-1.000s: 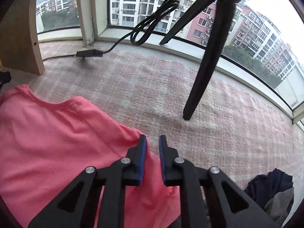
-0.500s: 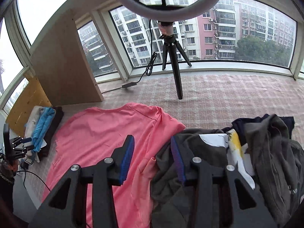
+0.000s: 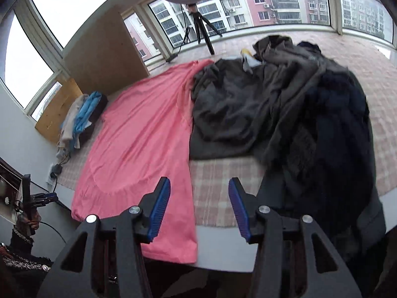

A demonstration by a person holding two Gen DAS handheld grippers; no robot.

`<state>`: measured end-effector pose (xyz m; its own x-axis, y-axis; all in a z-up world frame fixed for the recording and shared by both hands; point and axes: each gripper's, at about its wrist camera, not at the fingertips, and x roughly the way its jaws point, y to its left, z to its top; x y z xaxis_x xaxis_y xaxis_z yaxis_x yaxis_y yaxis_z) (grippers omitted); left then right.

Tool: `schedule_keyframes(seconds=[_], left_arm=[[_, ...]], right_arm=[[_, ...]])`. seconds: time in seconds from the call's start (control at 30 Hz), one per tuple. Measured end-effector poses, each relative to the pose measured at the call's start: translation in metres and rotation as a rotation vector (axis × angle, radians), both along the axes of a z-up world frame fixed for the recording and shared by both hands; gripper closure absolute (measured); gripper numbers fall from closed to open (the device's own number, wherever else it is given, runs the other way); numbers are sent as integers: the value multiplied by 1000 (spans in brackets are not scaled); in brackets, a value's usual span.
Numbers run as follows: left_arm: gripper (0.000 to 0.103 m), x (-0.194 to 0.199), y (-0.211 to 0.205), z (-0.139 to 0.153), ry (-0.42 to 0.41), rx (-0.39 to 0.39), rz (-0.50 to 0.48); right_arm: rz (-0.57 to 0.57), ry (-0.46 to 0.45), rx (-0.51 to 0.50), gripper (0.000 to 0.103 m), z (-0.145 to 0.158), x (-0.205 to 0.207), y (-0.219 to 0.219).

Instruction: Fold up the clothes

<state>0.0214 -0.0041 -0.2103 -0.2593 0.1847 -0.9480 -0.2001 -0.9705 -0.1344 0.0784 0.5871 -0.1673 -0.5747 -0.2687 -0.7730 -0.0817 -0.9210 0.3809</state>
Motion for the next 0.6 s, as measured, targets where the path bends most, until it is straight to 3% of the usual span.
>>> schedule_keyframes(seconds=[0.07,0.17,0.43,0.5,0.57,0.6], left_arm=[[49,8,10,-14,-17,0,-3],[49,10,16,-24,-20,19,-3],[51,9,42,-28,-12,13,-60],[57,8,48,-28,-11,9,-68],[80,6,50,-27,-14,5,-69],[85,5,52,-27,-16,4,-69]], right_arm=[[9,-48,-35,55,-31,12,-13],[53,-78,11,55,-55,23,-34],[125,-114,49,55,-80,33,-58],[138,-133,90,55,-85,32,-64],[153,-136,115,55,-88,31,-69],[161,-131,118,55,-88,31,-71]])
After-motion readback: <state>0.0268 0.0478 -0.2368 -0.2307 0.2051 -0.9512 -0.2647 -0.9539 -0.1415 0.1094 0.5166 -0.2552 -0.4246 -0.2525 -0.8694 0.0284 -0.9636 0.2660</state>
